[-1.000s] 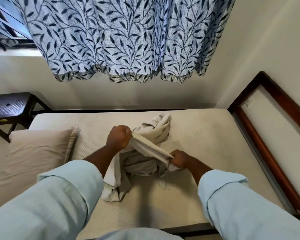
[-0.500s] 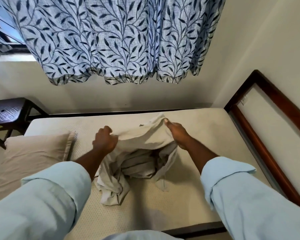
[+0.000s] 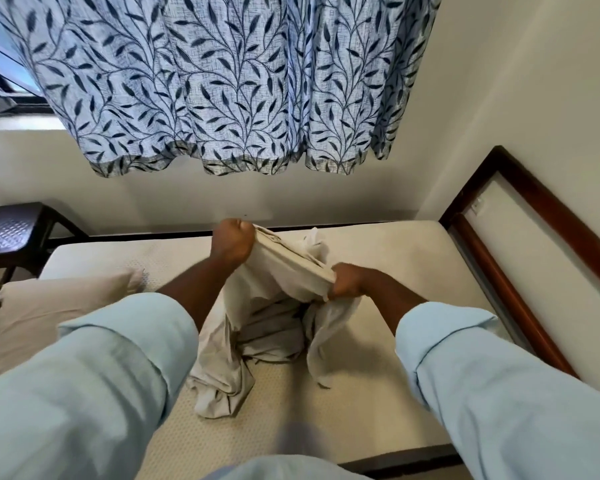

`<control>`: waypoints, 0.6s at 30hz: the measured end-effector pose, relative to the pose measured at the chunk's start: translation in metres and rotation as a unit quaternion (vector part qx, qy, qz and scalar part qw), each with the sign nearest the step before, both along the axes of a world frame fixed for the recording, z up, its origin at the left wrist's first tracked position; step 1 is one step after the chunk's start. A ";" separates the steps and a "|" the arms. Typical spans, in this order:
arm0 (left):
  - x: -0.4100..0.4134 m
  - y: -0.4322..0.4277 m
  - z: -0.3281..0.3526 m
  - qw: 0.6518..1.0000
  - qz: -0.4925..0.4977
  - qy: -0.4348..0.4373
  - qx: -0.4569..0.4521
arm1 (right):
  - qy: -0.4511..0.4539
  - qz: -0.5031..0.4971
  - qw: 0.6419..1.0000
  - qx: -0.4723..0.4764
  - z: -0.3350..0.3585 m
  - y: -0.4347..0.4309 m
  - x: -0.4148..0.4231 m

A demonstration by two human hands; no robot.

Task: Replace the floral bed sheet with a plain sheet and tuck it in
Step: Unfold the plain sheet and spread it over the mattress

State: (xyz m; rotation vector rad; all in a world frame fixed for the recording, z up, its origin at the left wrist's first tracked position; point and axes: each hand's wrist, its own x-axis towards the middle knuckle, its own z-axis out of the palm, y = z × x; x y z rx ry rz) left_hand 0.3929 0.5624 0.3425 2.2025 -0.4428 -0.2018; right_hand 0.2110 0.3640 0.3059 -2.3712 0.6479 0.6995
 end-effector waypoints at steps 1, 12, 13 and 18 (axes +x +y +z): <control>0.005 0.001 0.003 0.999 0.037 0.008 -0.015 | 0.029 -0.009 1.000 -0.009 -0.005 0.002 -0.006; 0.046 0.071 -0.007 0.917 0.348 0.123 0.154 | -0.094 -0.269 0.954 -0.095 -0.035 -0.023 -0.047; 0.046 0.075 -0.007 0.914 0.356 0.129 0.147 | -0.105 -0.298 0.944 -0.094 -0.031 -0.026 -0.048; 0.047 0.076 0.001 0.894 0.417 0.157 0.045 | -0.085 -0.402 0.909 -0.074 -0.019 -0.046 -0.047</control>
